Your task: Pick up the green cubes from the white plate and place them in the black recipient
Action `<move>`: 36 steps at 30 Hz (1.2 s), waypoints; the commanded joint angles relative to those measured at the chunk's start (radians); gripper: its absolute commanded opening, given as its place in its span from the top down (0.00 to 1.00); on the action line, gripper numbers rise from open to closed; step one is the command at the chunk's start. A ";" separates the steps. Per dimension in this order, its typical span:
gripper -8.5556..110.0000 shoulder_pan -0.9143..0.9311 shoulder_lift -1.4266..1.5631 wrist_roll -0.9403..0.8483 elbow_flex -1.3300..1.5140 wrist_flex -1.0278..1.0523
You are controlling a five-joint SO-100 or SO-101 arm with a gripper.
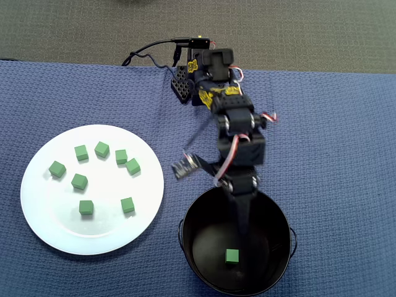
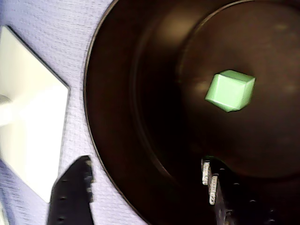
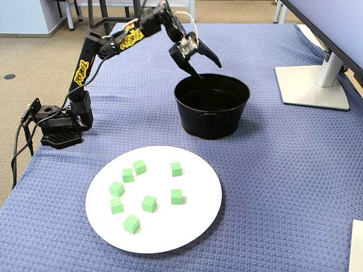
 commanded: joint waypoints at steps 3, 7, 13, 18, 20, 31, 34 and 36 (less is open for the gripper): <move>0.89 0.224 0.319 -0.101 0.087 0.146; 0.93 0.410 0.422 -0.192 0.262 0.109; 0.93 0.601 0.314 -0.371 0.337 0.038; 0.92 0.672 0.176 -0.472 0.334 -0.032; 0.90 0.690 0.126 -0.492 0.328 -0.061; 0.77 0.693 -0.031 -0.529 0.393 -0.155; 0.77 0.669 -0.031 -0.538 0.434 -0.161; 0.78 0.653 -0.032 -0.557 0.465 -0.175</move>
